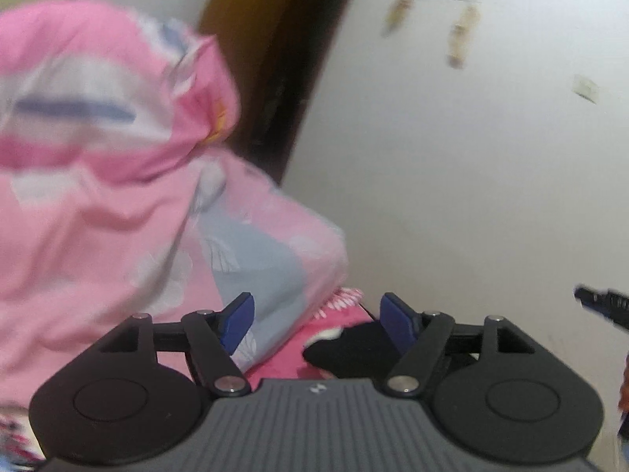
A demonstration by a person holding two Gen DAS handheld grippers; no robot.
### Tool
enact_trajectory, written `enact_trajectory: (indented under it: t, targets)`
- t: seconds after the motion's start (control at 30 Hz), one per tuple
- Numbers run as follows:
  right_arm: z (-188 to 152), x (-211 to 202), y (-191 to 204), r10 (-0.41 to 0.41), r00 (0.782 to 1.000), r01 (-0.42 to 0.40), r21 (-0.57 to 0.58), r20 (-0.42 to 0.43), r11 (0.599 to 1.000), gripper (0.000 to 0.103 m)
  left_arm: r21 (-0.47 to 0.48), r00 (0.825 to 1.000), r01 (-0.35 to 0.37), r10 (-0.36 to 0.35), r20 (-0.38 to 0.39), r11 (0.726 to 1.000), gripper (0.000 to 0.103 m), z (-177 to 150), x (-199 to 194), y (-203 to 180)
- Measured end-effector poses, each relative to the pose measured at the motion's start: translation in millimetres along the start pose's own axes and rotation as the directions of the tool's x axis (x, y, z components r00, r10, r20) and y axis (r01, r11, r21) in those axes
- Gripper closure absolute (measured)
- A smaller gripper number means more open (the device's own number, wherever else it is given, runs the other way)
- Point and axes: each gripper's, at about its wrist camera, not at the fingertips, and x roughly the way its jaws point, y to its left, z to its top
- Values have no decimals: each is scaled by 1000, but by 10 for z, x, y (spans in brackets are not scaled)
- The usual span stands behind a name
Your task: Fold clothes
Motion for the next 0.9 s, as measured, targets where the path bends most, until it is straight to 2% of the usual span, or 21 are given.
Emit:
enact_trajectory:
  t: [0.17, 0.3, 0.4, 0.5, 0.6, 0.77, 0.87, 0.9]
  targets:
    - [-24, -1280, 141, 145, 989, -145, 10, -29, 989, 73, 127, 993, 104, -96, -72, 986, 10, -135, -1047, -369]
    - [-309, -2208, 360, 219, 973, -220, 2, -79, 976, 73, 225, 988, 131, -109, -109, 966, 7, -525, -1772, -654]
    - [-589, -2686, 617, 236, 968, -239, -23, -91, 971, 72, 230, 982, 139, -105, -154, 963, 6, -844, -2185, -760]
    - [-874, -2962, 868, 239, 965, -241, -9, -109, 970, 69, 197, 979, 147, -114, -169, 969, 6, -1121, -2498, -753]
    - [-1131, -3086, 1082, 236, 962, -233, 36, -135, 972, 61, 196, 990, 94, -71, -123, 976, 4, -1376, -2765, -756]
    - [-1505, -3168, 1373, 167, 970, -157, 68, -176, 985, 55, 241, 990, 16, 18, -138, 970, 4, -1679, -2908, -741]
    - [-1722, -3348, 1527, 125, 980, -122, 27, -154, 992, 28, 243, 987, 1, 39, -159, 970, 4, -1810, -2962, -731]
    - [-1780, -3383, 1573, 107, 982, -107, 10, -153, 994, 25, 243, 985, -4, 46, -166, 970, 4, -1853, -2980, -727]
